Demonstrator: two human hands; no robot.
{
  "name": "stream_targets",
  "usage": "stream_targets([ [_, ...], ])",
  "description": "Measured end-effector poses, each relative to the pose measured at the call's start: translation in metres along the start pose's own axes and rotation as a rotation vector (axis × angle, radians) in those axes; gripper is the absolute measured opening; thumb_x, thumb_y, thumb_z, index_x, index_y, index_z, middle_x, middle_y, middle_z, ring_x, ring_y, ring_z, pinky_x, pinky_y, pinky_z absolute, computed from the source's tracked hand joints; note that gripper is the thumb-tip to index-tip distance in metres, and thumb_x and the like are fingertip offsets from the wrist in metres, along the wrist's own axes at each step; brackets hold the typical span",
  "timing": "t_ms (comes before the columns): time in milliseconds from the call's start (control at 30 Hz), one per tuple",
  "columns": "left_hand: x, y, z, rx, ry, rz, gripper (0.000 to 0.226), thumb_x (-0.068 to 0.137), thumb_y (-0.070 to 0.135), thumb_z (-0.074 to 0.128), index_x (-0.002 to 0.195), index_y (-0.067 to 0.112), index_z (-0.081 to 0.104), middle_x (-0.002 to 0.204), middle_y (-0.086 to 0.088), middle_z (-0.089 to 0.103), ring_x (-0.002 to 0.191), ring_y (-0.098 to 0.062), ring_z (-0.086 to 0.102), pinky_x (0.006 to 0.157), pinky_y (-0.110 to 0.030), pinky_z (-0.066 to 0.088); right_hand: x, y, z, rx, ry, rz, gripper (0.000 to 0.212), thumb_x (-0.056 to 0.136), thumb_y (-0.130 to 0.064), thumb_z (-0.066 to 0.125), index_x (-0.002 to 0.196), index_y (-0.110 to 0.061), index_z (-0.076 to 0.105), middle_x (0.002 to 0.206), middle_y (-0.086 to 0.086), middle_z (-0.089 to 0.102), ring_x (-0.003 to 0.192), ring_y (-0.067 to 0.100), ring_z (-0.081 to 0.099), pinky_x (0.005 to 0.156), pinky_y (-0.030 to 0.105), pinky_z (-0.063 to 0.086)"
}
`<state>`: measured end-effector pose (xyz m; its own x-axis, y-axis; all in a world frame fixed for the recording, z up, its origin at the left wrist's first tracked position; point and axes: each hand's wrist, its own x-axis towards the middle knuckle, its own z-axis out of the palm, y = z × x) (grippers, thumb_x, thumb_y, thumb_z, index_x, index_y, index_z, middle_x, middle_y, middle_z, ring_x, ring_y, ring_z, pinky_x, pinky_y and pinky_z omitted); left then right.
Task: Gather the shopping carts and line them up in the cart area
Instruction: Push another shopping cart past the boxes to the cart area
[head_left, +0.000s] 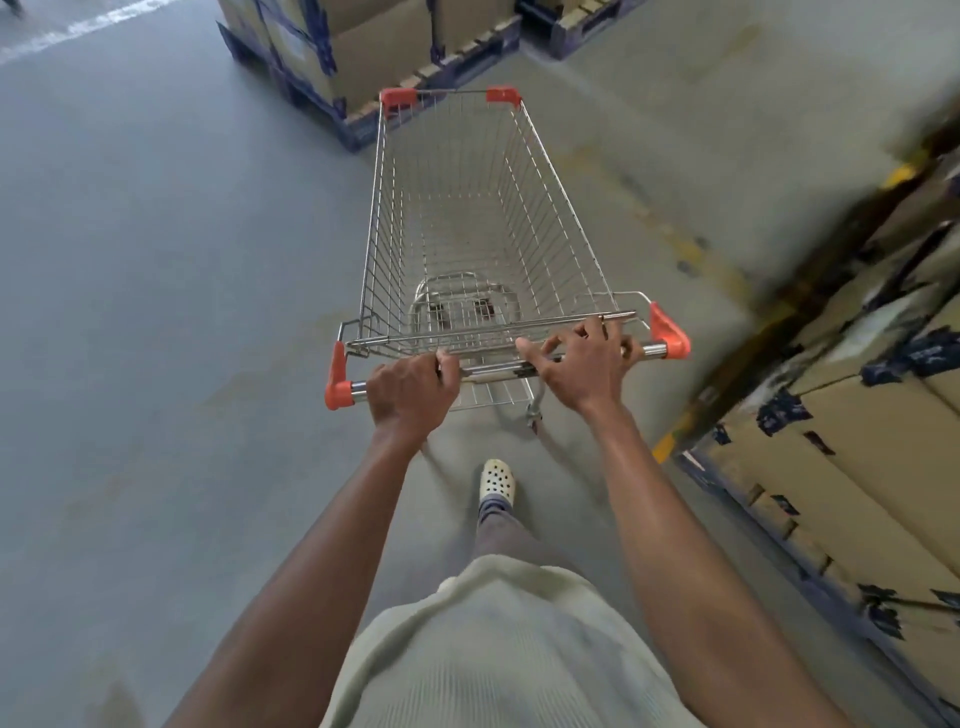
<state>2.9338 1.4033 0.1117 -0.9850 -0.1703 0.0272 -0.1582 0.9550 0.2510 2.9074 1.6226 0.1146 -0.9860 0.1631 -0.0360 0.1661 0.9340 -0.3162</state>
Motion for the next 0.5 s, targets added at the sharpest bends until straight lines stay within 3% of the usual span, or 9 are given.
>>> stream_targets([
  [133,0.051,0.000,-0.003,0.014,0.009,-0.098,0.053,0.099,0.035,0.043,0.063,0.010,0.071,0.057,-0.006,0.064,0.050,-0.023,0.050,0.057,-0.029,0.033,0.070,-0.029,0.004,0.004,-0.067,-0.085,0.059,0.083,-0.086,0.046,0.087,-0.035,0.075,0.122,0.000,0.059,0.129,0.024,0.039,0.106,0.047,0.018],
  [267,0.110,-0.005,-0.004,0.009,-0.008,-0.214,0.053,0.098,0.039,0.038,0.070,0.010,0.073,0.064,-0.009,0.067,0.060,-0.029,0.062,0.061,-0.030,0.044,0.139,-0.061,0.008,0.022,-0.073,-0.177,0.058,0.082,-0.085,0.048,0.082,-0.034,0.075,0.118,-0.001,0.063,0.125,0.023,0.044,0.106,0.048,0.018],
  [367,0.153,-0.013,-0.007,0.003,-0.021,-0.279,0.052,0.097,0.041,0.037,0.065,0.013,0.067,0.061,-0.004,0.058,0.062,-0.028,0.061,0.059,-0.029,0.038,0.186,-0.089,0.011,0.022,-0.133,-0.236,0.057,0.085,-0.083,0.048,0.087,-0.033,0.076,0.122,0.000,0.062,0.129,0.025,0.042,0.107,0.048,0.015],
  [500,0.207,-0.028,-0.011,0.006,0.023,-0.354,0.050,0.096,0.041,0.038,0.068,0.012,0.067,0.067,-0.008,0.064,0.065,-0.030,0.061,0.060,-0.031,0.033,0.245,-0.127,0.024,-0.001,-0.163,-0.326,0.059,0.088,-0.082,0.044,0.089,-0.033,0.076,0.123,0.001,0.061,0.129,0.026,0.042,0.106,0.049,0.018],
])
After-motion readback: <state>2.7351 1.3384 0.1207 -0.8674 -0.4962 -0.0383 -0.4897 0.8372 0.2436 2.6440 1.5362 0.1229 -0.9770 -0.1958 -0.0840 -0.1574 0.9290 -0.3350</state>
